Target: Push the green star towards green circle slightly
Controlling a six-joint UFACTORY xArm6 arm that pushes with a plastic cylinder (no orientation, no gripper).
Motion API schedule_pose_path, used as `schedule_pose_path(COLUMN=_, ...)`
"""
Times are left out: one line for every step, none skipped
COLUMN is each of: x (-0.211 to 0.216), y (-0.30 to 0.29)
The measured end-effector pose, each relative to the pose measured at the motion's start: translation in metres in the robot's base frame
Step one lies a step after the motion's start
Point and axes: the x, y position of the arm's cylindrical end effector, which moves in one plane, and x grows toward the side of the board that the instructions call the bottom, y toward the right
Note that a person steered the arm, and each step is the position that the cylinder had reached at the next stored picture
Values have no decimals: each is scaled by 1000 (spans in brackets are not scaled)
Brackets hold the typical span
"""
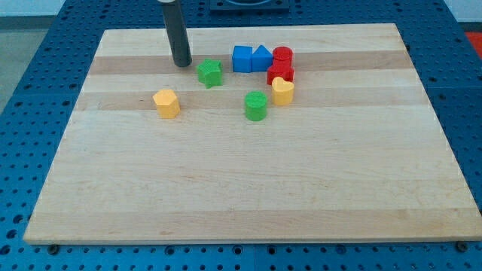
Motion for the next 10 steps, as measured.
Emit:
schedule_pose_path(x=19, y=0)
schedule_pose_path(x=21, y=10)
schedule_pose_path(x=21, y=24)
schedule_pose_path(x=21, y=40)
schedule_pose_path(x=21, y=46)
schedule_pose_path(x=21, y=53)
schedule_pose_path(x=24, y=57)
schedule_pose_path(x=29, y=51)
schedule_pose_path(x=40, y=34)
schedule_pose_path(x=54, y=31)
